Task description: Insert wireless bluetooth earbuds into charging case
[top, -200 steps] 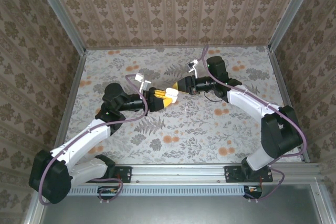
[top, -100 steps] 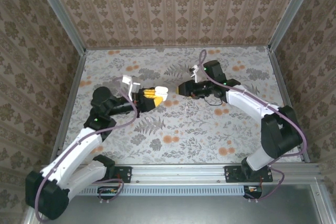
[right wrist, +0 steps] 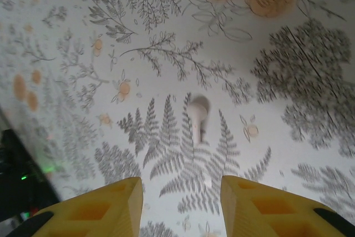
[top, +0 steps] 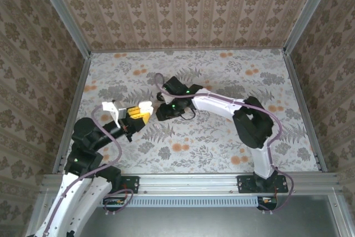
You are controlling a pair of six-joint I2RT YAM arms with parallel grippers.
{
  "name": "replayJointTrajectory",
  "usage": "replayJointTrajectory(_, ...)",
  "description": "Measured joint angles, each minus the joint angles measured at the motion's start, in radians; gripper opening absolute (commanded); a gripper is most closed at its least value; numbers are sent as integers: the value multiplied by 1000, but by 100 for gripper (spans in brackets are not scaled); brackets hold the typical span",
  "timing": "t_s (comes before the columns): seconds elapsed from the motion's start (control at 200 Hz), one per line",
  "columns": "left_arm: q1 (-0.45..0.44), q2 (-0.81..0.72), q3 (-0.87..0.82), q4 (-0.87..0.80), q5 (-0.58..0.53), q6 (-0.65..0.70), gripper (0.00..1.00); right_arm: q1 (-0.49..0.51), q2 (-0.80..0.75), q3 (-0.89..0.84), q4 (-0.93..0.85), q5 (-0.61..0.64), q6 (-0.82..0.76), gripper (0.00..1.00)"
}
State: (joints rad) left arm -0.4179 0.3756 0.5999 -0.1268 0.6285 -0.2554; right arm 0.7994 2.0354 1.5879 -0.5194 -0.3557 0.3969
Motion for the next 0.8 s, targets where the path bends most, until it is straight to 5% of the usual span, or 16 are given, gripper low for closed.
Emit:
replayJointTrajectory(0.495,0,-84,-31,-124,-95,35,0,143,306,425,-325,301,-111,44)
replayJointTrajectory(0.8,1,-99,-31,-132,-103,49,0,153,378,494,-393,357,-114,44)
